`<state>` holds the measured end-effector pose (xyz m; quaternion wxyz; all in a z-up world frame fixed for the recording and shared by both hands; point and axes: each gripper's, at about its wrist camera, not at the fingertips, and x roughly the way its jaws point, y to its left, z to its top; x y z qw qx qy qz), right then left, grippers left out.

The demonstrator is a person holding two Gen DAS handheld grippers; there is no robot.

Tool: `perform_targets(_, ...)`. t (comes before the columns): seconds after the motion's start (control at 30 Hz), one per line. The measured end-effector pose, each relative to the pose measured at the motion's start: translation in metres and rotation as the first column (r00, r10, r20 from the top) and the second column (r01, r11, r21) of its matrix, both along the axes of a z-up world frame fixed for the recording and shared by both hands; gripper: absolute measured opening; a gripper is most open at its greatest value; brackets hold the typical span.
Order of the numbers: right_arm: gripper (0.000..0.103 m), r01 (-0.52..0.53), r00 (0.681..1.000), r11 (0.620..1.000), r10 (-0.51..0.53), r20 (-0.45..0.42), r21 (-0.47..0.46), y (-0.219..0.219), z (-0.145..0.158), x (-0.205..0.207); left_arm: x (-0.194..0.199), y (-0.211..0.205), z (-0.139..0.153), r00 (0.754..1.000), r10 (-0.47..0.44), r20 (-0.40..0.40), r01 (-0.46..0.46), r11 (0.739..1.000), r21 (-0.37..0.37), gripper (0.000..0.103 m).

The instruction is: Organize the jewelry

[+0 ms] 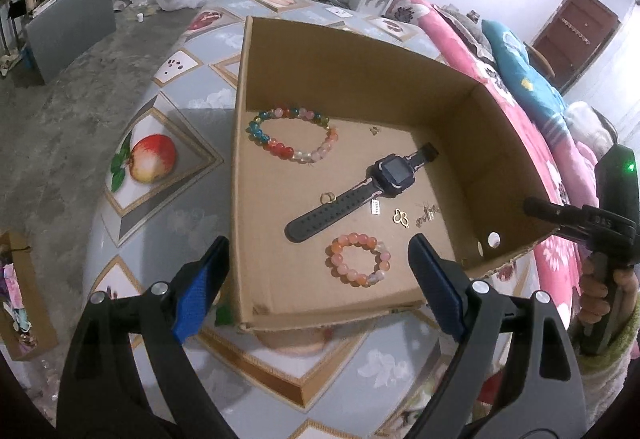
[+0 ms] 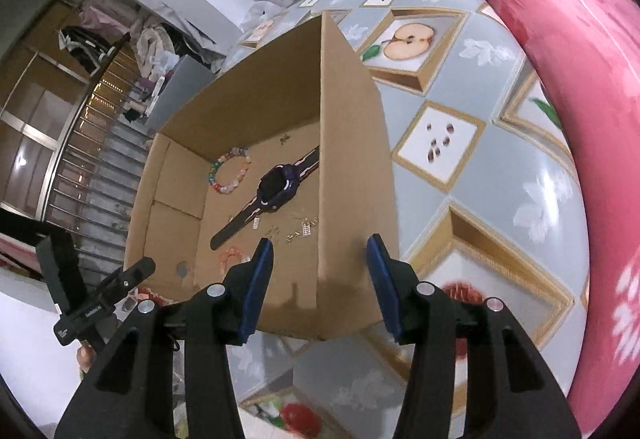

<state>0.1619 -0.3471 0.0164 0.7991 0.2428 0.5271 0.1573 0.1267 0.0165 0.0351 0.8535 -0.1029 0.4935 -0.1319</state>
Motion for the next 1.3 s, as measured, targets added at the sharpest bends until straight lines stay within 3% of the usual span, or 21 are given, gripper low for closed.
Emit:
perform_targets(0.4,0.049,0.021,1.000,0.999,-0.022,0.006,0.024,-0.001,-0.001,-0.070,-0.060,0.002,0.003,1.000,-0.023,-0.010,0.023,1.000,-0.005,0.085)
perform_targets(0.67,0.049,0.035,0.999,0.999,-0.035,0.007,0.032,-0.001,-0.012,-0.087,-0.081,0.006,-0.007,1.000,-0.016,0.007,0.016,1.000,-0.015,0.085)
perform_targets(0.77,0.049,0.046,0.998,0.998,-0.047,0.034,0.036,-0.002,-0.012,-0.092,-0.087,0.006,-0.006,0.998,-0.024,0.051,0.024,1.000,-0.008,0.085)
perform_targets(1.0,0.050,0.146,0.975,0.989,-0.139,0.173,-0.030,-0.012,0.013,-0.127,-0.121,0.008,0.015,0.980,0.001,0.197,-0.007,1.000,0.028,0.086)
perform_targets(1.13,0.058,0.206,0.946,0.971,-0.167,0.277,-0.119,-0.012,0.033,-0.158,-0.145,0.012,0.026,0.965,0.015,0.261,-0.027,0.999,0.041,0.091)
perform_targets(1.3,0.073,0.228,0.918,0.951,-0.140,0.370,-0.207,0.003,0.049,-0.193,-0.168,0.020,0.030,0.960,0.066,0.272,-0.083,0.995,0.052,0.093)
